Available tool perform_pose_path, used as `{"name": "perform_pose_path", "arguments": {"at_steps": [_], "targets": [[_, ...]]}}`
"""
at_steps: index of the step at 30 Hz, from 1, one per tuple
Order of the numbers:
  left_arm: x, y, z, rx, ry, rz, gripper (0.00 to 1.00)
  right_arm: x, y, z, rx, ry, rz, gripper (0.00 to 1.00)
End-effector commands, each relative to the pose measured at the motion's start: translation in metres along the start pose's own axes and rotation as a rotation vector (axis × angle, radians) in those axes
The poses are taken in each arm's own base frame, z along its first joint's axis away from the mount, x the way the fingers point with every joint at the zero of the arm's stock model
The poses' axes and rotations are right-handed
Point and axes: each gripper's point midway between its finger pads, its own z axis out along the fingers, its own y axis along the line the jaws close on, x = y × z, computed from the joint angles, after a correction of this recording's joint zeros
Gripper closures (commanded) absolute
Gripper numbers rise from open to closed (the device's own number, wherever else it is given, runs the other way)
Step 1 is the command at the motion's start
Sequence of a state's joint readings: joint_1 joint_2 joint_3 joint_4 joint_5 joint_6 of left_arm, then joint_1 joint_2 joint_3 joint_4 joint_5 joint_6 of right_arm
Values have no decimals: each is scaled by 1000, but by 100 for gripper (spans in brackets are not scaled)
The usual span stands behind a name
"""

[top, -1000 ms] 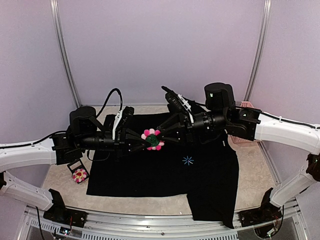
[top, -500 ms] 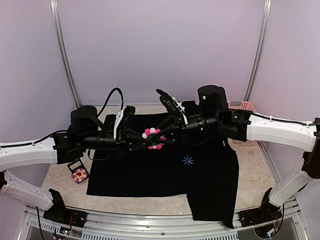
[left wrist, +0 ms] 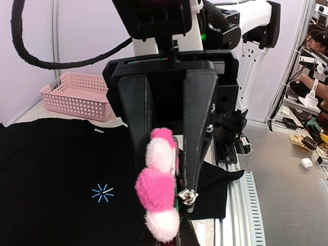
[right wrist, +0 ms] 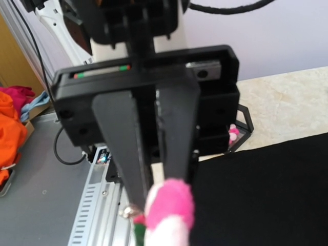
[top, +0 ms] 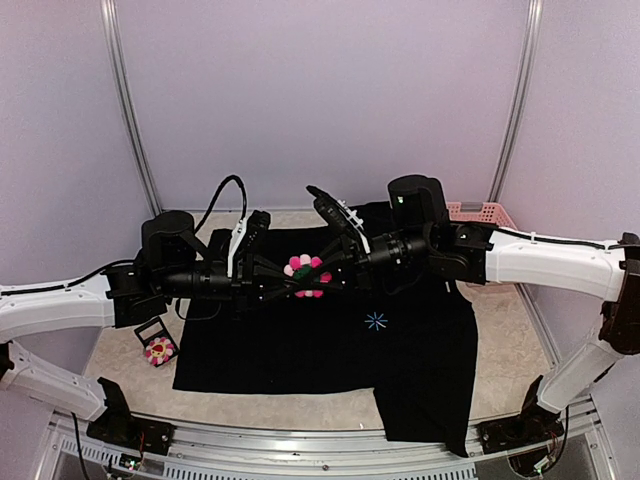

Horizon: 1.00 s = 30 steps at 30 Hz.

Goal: Pin the brooch onto the clothing
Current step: Pass from the left arm to the right

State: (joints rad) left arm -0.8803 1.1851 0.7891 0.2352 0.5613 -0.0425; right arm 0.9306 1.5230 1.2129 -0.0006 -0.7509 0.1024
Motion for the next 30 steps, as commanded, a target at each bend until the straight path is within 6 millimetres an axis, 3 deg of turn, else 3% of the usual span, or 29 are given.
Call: {"name": "perform_pose_path", "arguments": {"at_steps": [1, 4, 6, 20, 25, 27, 30], "targets": [[-11, -1, 2, 13, -16, 11, 100, -13, -6, -3, 50, -35, -7, 78], [-9, 0, 3, 9, -8, 6, 100, -20, -6, -8, 70, -54, -15, 68], [-9, 0, 3, 8, -6, 5, 100, -22, -6, -10, 82, -59, -16, 67], [-12, 4, 1, -13, -15, 5, 100, -14, -1, -8, 40, -49, 11, 100], [-12, 11, 3, -28, -23, -28, 100, -6, -1, -8, 35, -42, 33, 100], [-8, 19, 5, -59, -19, -61, 100, -2, -10, -10, 100, -42, 52, 100], [6, 41, 7, -156, 7, -117, 77, 14, -42, -24, 312, -25, 104, 100]]}}
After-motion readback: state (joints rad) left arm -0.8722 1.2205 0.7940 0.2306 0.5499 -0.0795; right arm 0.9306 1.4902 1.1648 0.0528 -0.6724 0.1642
